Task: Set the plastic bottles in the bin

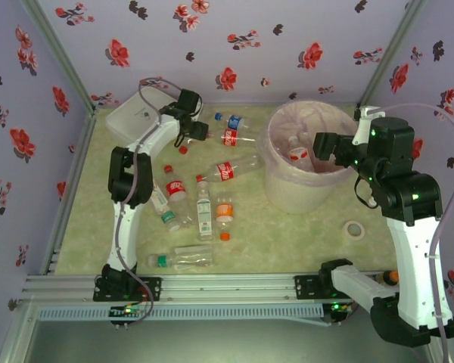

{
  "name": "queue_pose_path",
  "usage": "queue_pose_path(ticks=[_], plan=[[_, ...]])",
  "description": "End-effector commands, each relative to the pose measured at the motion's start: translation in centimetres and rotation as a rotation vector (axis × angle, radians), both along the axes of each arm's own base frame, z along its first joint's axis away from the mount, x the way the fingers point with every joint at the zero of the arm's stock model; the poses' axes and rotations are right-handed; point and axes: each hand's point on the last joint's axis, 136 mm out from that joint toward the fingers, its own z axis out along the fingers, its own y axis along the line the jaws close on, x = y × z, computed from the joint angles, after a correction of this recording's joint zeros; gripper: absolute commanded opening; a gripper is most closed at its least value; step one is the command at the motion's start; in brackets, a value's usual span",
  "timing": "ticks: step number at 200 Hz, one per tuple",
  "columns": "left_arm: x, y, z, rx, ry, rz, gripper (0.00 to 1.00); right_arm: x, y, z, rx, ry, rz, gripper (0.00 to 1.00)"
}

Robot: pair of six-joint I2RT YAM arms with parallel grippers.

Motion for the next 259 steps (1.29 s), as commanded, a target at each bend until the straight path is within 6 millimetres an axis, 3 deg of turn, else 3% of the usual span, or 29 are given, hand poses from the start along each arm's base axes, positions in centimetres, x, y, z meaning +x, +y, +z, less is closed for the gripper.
queue_pose_path(ticks=[1, 37, 68, 128, 164, 202, 243, 259], plan=[[0.0, 0.1, -1.2, 0.012, 0.044, -0.025, 0.69, -0.2, 0.2, 0.6, 0.027, -0.02, 0.005, 1.0], [0.5, 0.5, -3.1, 0.058, 0.086, -0.039, 0.75, -0.1, 0.1, 0.4, 0.018, -0.014, 0.006, 1.0], [0.6, 0.7, -4.6, 0.068, 0.112, -0.035, 0.72, 0.0, 0.1, 0.3, 0.015, -0.016, 0.004, 1.0], [0.4, 0.6, -2.7, 0.051, 0.074, -0.037, 0.55, -0.1, -0.2, 0.5, 0.001, -0.02, -0.005, 1.0], [-0.2, 0.6, 1.2, 0.021, -0.005, -0.05, 0.5, 0.0, -0.2, 0.7, 0.015, -0.015, -0.017, 1.0], [-2.2, 1.5, 8.6, -0.038, -0.165, -0.032, 0.48, 1.7, 1.7, 1.6, 0.1, -0.049, 0.043, 0.99], [-8.7, 1.6, 15.0, -0.18, -0.304, -0.027, 0.41, 5.1, 6.9, 3.5, 0.315, -0.07, 0.224, 0.98], [-12.0, 1.0, 15.2, -0.258, -0.334, -0.024, 0.39, 6.5, 9.2, 4.6, 0.392, -0.096, 0.291, 0.97]])
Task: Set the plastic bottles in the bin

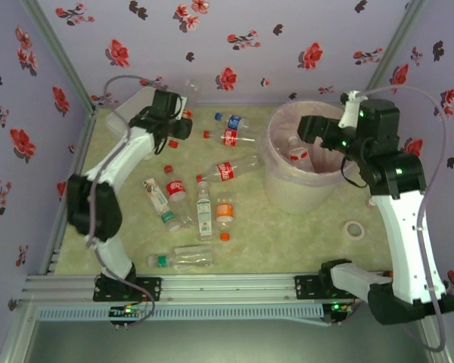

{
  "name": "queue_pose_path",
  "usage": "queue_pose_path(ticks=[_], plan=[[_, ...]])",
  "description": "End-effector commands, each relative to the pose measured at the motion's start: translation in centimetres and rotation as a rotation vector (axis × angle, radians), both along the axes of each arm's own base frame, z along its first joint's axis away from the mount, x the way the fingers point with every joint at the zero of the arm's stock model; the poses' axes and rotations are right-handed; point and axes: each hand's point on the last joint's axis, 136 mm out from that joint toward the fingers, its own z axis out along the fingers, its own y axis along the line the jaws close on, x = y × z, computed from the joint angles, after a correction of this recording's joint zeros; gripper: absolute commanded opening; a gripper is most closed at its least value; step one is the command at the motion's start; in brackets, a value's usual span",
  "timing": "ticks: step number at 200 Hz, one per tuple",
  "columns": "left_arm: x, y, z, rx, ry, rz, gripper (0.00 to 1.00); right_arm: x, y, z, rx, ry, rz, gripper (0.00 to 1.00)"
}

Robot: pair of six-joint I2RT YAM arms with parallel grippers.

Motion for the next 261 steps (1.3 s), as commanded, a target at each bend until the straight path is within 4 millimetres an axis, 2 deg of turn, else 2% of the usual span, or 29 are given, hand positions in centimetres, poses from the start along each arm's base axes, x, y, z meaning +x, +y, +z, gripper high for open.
queue_pose_path(ticks=[1, 19, 30, 44, 61, 69, 73, 94, 117, 137, 173, 221, 234, 248, 261], plan=[[-3.5, -1.7, 1.9, -0.145, -0.081, -0.017, 0.39, 1.6, 4.2, 4.2, 0.189, -0.105, 0.136, 0.97], [-6.8, -2.1, 2.3, -0.255, -0.102, -0.006, 0.36, 3.1, 7.4, 5.1, 0.221, -0.133, 0.203, 0.97], [-8.6, -2.3, 2.8, -0.354, -0.118, 0.009, 0.32, 4.1, 9.9, 5.0, 0.218, -0.126, 0.253, 0.9], [-11.0, -3.5, 3.3, -0.487, -0.133, -0.03, 0.3, 5.3, 12.8, 4.2, 0.211, -0.092, 0.317, 0.88], [-13.1, -4.2, 3.7, -0.619, -0.161, -0.05, 0.29, 6.7, 15.9, 2.5, 0.203, -0.038, 0.375, 0.92], [-13.6, -4.2, 3.7, -0.649, -0.165, -0.05, 0.29, 7.0, 17.3, 1.6, 0.192, -0.004, 0.4, 0.94], [-13.8, -4.2, 3.8, -0.658, -0.168, -0.052, 0.29, 6.8, 18.0, 1.5, 0.187, 0.004, 0.42, 0.95], [-14.7, -4.6, 4.4, -0.679, -0.189, -0.085, 0.3, 6.4, 21.5, -1.1, 0.13, 0.089, 0.516, 0.99], [-15.4, -5.6, 4.9, -0.684, -0.196, -0.145, 0.3, 6.7, 23.9, -3.9, 0.092, 0.16, 0.562, 1.0], [-15.3, -6.1, 4.7, -0.676, -0.187, -0.156, 0.3, 6.4, 25.9, -5.3, 0.094, 0.185, 0.614, 1.0], [-15.6, -7.8, 4.6, -0.678, -0.16, -0.208, 0.3, 6.9, 27.2, -6.6, 0.102, 0.19, 0.638, 0.97], [-16.3, -8.8, 4.5, -0.688, -0.16, -0.261, 0.27, 7.9, 26.7, -7.3, 0.051, 0.148, 0.604, 0.75], [-16.4, -8.8, 4.7, -0.694, -0.164, -0.266, 0.27, 8.1, 26.5, -7.5, 0.049, 0.15, 0.597, 0.72], [-16.7, -9.0, 4.9, -0.699, -0.16, -0.281, 0.27, 8.4, 26.4, -7.9, 0.051, 0.162, 0.584, 0.73], [-16.9, -9.2, 5.1, -0.696, -0.167, -0.296, 0.27, 8.8, 26.3, -8.4, 0.053, 0.179, 0.572, 0.84]])
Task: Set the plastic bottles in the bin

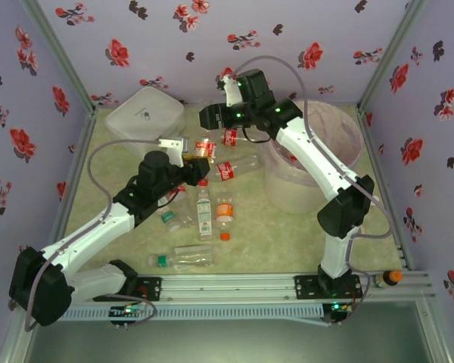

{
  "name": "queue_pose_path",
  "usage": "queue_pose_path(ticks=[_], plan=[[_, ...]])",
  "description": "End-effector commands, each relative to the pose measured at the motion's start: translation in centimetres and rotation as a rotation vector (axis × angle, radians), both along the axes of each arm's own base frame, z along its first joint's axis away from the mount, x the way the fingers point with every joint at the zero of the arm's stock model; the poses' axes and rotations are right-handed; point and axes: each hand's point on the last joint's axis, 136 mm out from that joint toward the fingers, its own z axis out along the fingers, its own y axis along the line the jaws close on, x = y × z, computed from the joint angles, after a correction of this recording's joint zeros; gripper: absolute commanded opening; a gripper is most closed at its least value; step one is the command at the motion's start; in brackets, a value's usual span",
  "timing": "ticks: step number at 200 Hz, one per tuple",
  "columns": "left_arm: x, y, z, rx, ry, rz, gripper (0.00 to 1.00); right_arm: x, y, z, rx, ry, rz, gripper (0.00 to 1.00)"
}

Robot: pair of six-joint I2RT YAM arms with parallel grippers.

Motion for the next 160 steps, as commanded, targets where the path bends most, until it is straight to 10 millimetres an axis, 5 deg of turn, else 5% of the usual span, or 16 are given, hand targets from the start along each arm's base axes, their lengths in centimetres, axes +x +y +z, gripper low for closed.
queue_pose_path(ticks=[1, 12, 32, 55, 79, 97, 130, 160], plan=[[-0.8, -1.1, 2.4, -0.044, -0.065, -0.06, 0.27, 1.0, -0.3, -0.4, -0.004, -0.009, -0.024, 0.85], [-0.8, -1.1, 2.4, -0.041, -0.066, -0.06, 0.27, 1.2, -0.4, -0.6, -0.001, -0.001, -0.027, 0.87], [-0.6, -1.1, 2.3, -0.034, -0.067, -0.055, 0.27, 1.4, -0.6, -0.1, 0.015, -0.004, -0.034, 0.67], [-0.4, -1.1, 1.8, -0.026, -0.05, -0.047, 0.33, 1.3, -1.3, 1.1, 0.024, -0.038, -0.053, 0.56], [-0.4, -0.6, 1.8, -0.04, -0.061, -0.024, 0.71, 0.8, -2.0, 3.1, 0.04, -0.079, -0.055, 0.48], [0.1, 0.4, 2.1, -0.056, -0.078, 0.04, 0.99, 0.1, -2.8, 6.9, 0.073, -0.17, -0.067, 0.43], [1.4, 2.8, 0.2, -0.073, 0.022, 0.155, 1.0, -2.9, -7.5, 15.4, 0.107, -0.418, -0.157, 0.3], [2.6, 5.8, -5.1, 0.017, 0.22, 0.301, 0.9, -5.4, -13.5, 18.1, -0.082, -0.551, -0.26, 0.21]])
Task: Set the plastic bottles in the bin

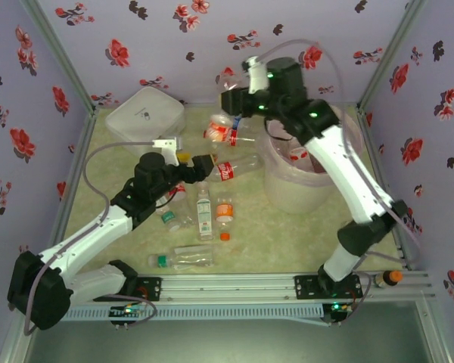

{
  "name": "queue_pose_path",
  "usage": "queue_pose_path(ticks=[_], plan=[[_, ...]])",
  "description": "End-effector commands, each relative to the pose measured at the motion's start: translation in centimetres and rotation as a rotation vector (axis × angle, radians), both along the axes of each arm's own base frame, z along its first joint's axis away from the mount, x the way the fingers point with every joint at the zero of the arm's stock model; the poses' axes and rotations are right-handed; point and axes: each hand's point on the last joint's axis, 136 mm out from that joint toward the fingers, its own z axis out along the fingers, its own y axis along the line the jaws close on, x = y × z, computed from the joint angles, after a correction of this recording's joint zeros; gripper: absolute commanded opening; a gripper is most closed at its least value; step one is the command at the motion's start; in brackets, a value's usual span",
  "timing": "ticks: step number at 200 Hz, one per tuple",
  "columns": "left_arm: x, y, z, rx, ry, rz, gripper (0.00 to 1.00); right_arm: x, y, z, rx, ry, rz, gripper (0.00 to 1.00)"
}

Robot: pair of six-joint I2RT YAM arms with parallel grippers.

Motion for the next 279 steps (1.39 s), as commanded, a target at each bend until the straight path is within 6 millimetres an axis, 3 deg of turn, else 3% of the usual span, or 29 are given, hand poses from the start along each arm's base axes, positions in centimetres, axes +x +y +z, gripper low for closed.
queue_pose_path(ticks=[1, 24, 48, 77, 117, 191, 214, 254, 279], plan=[[1.4, 3.8, -5.7, 0.087, 0.213, 0.184, 0.89, -2.8, -6.3, 6.1, -0.097, -0.209, -0.139, 0.21], [1.9, 5.0, -8.9, 0.138, 0.344, 0.245, 0.88, -3.1, -11.7, 7.1, -0.199, -0.274, -0.299, 0.14], [2.2, 5.4, -9.9, 0.163, 0.393, 0.279, 0.89, -2.9, -17.8, 7.6, -0.267, -0.306, -0.496, 0.07], [2.5, 6.3, -10.2, 0.174, 0.404, 0.322, 0.9, -1.6, -21.3, 4.9, -0.347, -0.251, -0.58, 0.05], [2.0, 7.5, -10.4, 0.199, 0.425, 0.346, 0.91, 0.5, -20.1, -2.3, -0.394, -0.041, -0.491, 0.0], [1.1, 10.1, -9.9, 0.259, 0.425, 0.381, 0.91, 1.4, -18.1, -15.3, -0.391, 0.339, -0.374, 0.0], [0.2, 11.8, -9.6, 0.316, 0.446, 0.4, 0.88, 1.8, -17.9, -19.2, -0.407, 0.426, -0.363, 0.0], [-2.0, 14.6, -9.5, 0.39, 0.503, 0.425, 0.87, 3.1, -17.9, -24.8, -0.416, 0.531, -0.371, 0.0], [-3.4, 15.5, -10.3, 0.408, 0.538, 0.438, 0.87, 3.8, -18.1, -26.9, -0.394, 0.565, -0.392, 0.06]])
